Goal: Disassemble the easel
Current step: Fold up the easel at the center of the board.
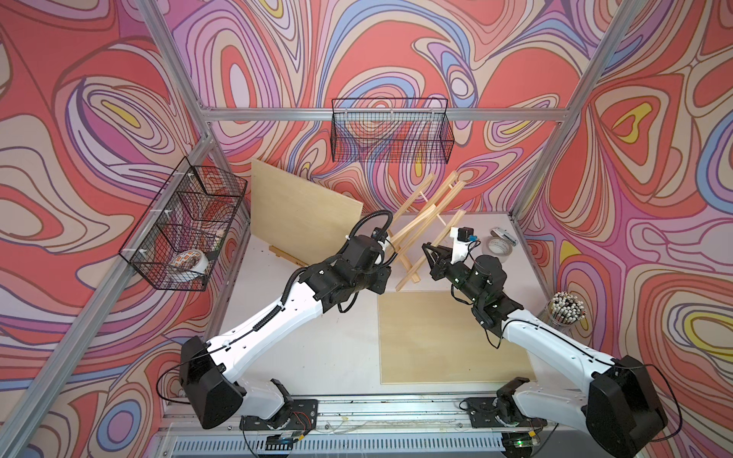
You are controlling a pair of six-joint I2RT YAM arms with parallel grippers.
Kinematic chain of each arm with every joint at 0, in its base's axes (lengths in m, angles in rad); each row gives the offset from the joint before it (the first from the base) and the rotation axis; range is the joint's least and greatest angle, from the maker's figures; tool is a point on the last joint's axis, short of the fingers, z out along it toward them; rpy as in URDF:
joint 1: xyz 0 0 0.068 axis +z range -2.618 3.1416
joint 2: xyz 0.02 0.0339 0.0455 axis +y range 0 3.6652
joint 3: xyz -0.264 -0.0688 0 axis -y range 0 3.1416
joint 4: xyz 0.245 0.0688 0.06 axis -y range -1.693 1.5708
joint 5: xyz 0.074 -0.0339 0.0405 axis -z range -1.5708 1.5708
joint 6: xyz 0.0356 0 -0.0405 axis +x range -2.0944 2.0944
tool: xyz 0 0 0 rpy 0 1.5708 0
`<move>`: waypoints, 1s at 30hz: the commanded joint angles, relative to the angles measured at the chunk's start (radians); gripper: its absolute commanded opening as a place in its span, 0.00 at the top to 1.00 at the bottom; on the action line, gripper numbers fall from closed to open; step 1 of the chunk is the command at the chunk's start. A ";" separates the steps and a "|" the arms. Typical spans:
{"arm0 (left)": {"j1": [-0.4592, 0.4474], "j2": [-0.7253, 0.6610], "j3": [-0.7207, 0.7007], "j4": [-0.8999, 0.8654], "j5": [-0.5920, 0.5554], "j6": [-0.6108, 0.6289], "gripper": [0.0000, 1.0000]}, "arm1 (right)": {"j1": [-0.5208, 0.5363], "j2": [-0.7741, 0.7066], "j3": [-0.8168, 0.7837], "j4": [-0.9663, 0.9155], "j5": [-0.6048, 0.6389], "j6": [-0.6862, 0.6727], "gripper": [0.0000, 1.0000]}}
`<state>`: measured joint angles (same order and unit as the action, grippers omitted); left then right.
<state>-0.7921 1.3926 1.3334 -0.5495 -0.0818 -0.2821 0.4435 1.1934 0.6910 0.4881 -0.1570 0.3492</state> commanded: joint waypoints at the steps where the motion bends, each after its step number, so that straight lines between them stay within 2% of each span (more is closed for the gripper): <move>1: 0.000 -0.025 -0.013 0.019 -0.027 0.024 0.63 | -0.008 -0.023 -0.016 0.082 -0.031 0.008 1.00; 15: 0.001 -0.043 -0.045 0.056 -0.041 0.027 0.67 | -0.014 -0.072 -0.050 0.085 -0.051 0.034 1.00; 24: 0.002 -0.185 -0.171 0.220 -0.030 0.046 0.72 | -0.019 -0.078 -0.051 0.087 -0.074 0.039 1.00; 30: 0.002 -0.129 -0.135 0.173 -0.046 0.043 0.74 | -0.026 -0.084 -0.057 0.104 -0.092 0.054 1.00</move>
<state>-0.7921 1.2282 1.1786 -0.3756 -0.1101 -0.2546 0.4244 1.1461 0.6361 0.5026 -0.2276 0.3878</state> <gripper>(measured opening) 0.265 0.141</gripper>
